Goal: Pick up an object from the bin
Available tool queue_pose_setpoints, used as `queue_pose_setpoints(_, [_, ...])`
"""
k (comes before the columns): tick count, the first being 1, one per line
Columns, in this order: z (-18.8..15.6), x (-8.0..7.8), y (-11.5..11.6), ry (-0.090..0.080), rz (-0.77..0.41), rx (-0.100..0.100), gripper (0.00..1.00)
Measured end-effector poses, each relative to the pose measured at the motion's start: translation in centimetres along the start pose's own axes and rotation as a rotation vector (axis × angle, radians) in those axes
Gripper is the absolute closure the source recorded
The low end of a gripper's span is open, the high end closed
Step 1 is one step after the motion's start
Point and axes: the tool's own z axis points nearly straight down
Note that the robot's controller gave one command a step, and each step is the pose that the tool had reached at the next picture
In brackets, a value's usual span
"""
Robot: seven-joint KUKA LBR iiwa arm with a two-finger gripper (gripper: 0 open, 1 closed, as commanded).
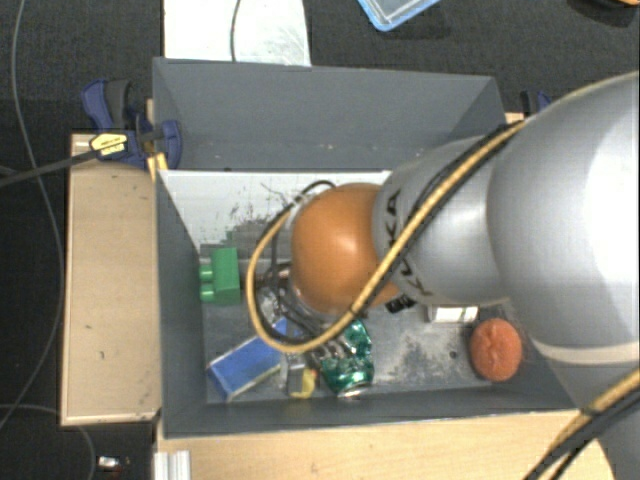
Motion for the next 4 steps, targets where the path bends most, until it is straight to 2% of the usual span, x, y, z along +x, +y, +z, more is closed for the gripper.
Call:
queue_pose_setpoints(1, [2.3, -0.3, -0.9, 0.002, -0.07, 0.0, 0.0])
queue_pose_setpoints(2, [1.8, 0.1, 1.5, -0.005, -0.142, -0.001, 0.0])
queue_pose_setpoints(3, [2.0, 0.2, 1.1, -0.002, -0.177, -0.001, 0.0])
queue_pose_setpoints(4, [2.4, 0.4, -0.7, 0.001, -0.204, 0.002, 0.0])
